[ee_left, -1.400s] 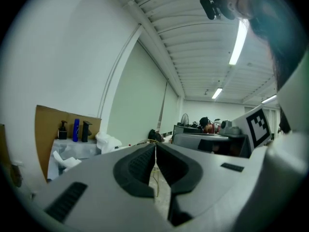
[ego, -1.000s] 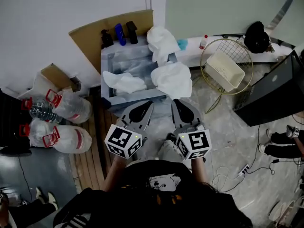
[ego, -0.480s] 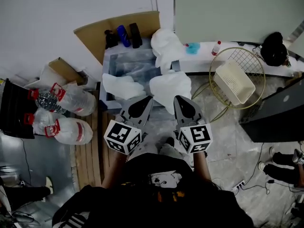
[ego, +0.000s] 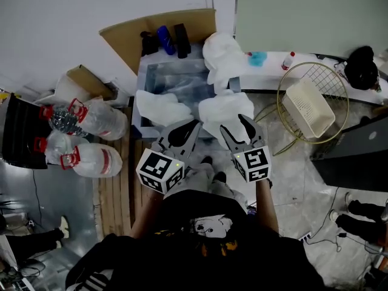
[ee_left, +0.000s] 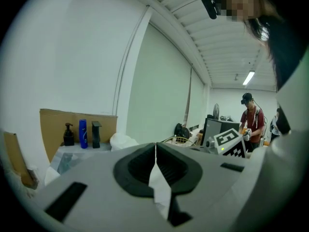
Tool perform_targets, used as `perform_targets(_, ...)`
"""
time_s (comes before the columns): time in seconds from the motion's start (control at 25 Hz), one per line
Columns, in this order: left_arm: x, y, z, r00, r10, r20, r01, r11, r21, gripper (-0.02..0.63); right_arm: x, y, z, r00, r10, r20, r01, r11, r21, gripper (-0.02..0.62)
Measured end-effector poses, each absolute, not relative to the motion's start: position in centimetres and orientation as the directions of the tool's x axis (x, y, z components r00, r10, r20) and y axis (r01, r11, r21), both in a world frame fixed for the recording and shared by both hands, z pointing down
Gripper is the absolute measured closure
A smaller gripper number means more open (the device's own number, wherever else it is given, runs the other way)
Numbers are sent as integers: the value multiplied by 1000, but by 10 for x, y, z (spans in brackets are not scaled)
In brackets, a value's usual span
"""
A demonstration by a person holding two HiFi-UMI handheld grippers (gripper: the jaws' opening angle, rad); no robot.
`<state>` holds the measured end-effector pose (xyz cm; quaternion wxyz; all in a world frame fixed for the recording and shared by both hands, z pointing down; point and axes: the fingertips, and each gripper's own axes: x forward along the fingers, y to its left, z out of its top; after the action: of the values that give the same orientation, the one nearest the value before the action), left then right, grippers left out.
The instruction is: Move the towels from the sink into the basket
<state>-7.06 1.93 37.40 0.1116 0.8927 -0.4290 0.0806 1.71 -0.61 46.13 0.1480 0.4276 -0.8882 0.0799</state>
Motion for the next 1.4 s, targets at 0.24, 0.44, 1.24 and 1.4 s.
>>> perform_targets(0.24,-75,-3,371,654,-724,219,-756,-639,142,595,-12,-29,498,-628,-609,485,-629,764,144,234)
perform_targets(0.44,-84,-19,373,670,-711,213,-741,-653,153,595,-28,-38,553,-537,-433,723,-416,882,219,183)
perform_targets(1.24,-115,-69,396,683,-697,217,-730,-646,222,595,-21,-60,596,-358,-496,791,-465,829,310,485)
perform_targets(1.4,-118,-75,398,699,-682,215,-715,-663,222,595,-18,-76,560,-397,-587,706,-677,707,206,518)
